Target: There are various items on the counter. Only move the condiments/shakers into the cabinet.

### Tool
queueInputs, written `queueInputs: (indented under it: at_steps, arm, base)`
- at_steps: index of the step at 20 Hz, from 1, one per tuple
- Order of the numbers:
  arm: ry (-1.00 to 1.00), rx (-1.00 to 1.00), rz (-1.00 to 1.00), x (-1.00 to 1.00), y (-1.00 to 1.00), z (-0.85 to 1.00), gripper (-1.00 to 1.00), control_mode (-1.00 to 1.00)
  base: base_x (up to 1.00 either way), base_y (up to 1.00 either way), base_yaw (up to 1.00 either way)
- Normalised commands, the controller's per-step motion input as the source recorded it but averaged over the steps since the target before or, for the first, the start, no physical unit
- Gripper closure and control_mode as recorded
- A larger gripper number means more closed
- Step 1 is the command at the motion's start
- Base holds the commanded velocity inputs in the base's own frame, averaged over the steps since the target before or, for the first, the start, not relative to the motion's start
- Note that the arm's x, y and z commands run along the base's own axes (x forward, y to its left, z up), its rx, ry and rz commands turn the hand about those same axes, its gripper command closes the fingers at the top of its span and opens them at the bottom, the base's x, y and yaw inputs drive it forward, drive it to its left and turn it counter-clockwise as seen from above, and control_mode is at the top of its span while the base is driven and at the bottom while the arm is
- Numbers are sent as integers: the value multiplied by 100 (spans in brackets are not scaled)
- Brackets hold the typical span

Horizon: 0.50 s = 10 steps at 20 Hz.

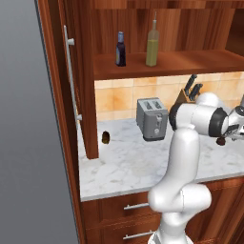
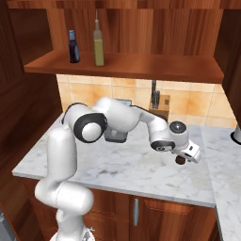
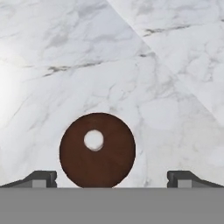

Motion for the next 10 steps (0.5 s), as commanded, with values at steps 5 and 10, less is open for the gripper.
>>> queueInputs:
  at_steps: [5,10]
  arm:
    - [-3,2,-1,34,0,-4,-100,-100]
    - [-1,0,-1,31,0,-3,-100,-100]
  base:
    - [0,0,0]
    - [0,0,0]
